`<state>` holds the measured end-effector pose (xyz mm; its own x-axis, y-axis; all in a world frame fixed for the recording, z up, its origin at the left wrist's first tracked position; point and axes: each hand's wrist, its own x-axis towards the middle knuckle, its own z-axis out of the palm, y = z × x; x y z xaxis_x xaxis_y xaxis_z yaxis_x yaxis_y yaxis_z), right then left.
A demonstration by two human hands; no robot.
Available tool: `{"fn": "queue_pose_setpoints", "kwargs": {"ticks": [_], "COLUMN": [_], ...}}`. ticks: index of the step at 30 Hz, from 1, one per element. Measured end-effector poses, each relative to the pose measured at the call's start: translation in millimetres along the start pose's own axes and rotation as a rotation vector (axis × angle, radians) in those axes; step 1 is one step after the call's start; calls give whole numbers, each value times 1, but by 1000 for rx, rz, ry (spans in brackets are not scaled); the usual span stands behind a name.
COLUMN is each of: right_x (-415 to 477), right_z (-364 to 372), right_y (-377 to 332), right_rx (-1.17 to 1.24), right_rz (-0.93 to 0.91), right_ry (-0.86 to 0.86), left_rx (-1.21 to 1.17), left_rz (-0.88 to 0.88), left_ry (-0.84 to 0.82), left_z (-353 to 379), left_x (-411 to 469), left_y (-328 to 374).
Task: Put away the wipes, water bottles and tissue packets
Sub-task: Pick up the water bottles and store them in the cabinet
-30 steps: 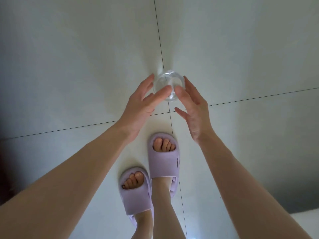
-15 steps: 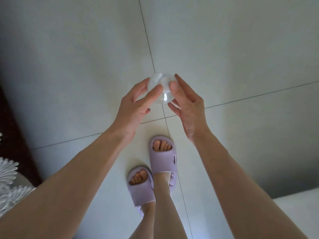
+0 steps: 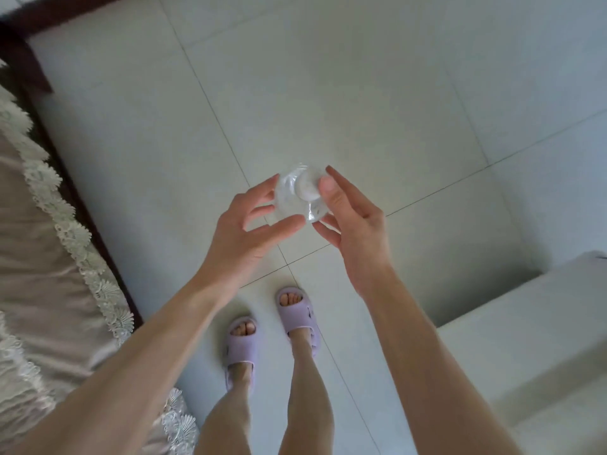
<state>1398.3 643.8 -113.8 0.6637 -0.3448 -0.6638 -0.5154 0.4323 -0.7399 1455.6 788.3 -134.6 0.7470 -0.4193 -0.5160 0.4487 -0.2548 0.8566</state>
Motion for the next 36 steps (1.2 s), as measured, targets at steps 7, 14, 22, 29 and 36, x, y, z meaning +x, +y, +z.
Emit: {"fn": "queue_pose_setpoints", "kwargs": {"ticks": [7, 14, 22, 29, 36], "right_x": [-46, -90, -177, -274, -366], "right_z": [-25, -43, -69, -91, -96], "right_y": [-50, -29, 24, 95, 176], "right_rx": [97, 252, 491, 662, 823], "right_rz": [-76, -102, -121, -106, -136], "right_ry": [171, 402, 667, 890, 1071], "left_rx": [22, 98, 231, 379, 527], "left_rz": [99, 192, 146, 115, 82], "left_ry": [-176, -441, -739, -979, -1179], "left_z": [36, 64, 113, 159, 189], "left_x": [1, -9, -67, -155, -247], "left_y": [55, 62, 49, 9, -49]}}
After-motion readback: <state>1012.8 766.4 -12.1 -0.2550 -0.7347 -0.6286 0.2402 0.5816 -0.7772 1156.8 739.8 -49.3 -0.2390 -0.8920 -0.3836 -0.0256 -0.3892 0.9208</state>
